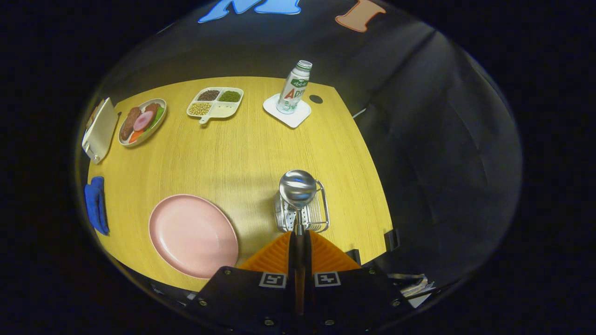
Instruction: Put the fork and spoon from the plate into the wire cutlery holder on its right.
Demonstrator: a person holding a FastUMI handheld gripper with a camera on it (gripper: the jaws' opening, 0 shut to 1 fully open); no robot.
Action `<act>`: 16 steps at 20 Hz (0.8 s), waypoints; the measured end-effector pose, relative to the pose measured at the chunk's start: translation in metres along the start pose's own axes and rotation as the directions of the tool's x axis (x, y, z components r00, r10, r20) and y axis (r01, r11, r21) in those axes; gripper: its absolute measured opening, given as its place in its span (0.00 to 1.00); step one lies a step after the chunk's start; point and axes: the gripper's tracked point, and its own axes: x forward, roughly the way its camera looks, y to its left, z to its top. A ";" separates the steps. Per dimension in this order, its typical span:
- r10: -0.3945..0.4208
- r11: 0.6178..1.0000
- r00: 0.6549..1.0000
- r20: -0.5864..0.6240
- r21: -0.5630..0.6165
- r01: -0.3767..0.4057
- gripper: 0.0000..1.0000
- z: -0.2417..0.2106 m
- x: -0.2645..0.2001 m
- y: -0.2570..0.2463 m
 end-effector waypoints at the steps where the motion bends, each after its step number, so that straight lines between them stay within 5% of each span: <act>1: 0.004 1.000 1.000 -0.007 0.004 -0.004 0.08 -0.004 0.001 0.000; 16: 0.070 0.996 0.992 -0.102 -0.042 -0.075 0.11 -0.014 0.045 -0.010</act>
